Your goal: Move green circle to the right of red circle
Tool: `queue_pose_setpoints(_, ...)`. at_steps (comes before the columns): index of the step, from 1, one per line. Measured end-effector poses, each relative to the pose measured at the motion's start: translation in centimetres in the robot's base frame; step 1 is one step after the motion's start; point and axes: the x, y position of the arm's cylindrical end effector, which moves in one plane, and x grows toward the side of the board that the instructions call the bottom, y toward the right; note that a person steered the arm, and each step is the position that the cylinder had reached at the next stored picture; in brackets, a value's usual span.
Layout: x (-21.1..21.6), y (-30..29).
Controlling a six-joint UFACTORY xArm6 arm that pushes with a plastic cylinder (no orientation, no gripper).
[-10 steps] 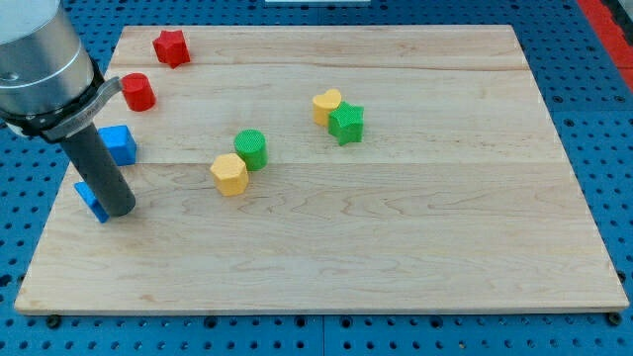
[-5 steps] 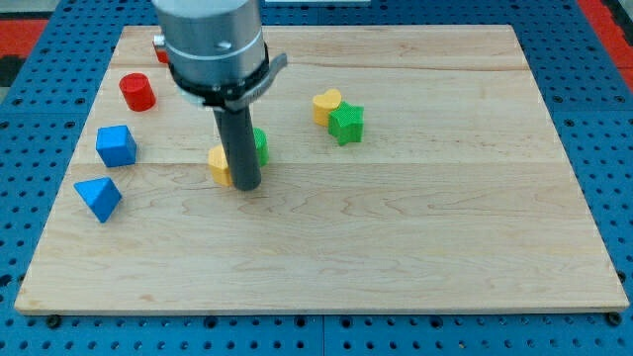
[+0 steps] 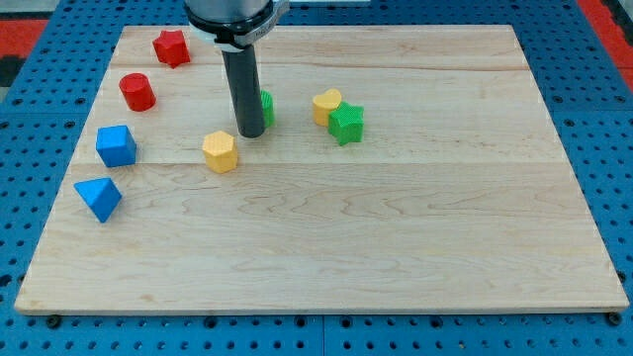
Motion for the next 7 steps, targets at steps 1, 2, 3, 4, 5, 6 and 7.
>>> queue_pose_setpoints(1, -0.5, 0.0)
queue_pose_setpoints(2, -1.1, 0.0)
queue_pose_setpoints(3, -1.6, 0.0)
queue_pose_setpoints(4, -1.8, 0.0)
queue_pose_setpoints(5, -1.8, 0.0)
queue_pose_setpoints(6, -1.7, 0.8)
queue_pose_setpoints(7, -1.7, 2.5)
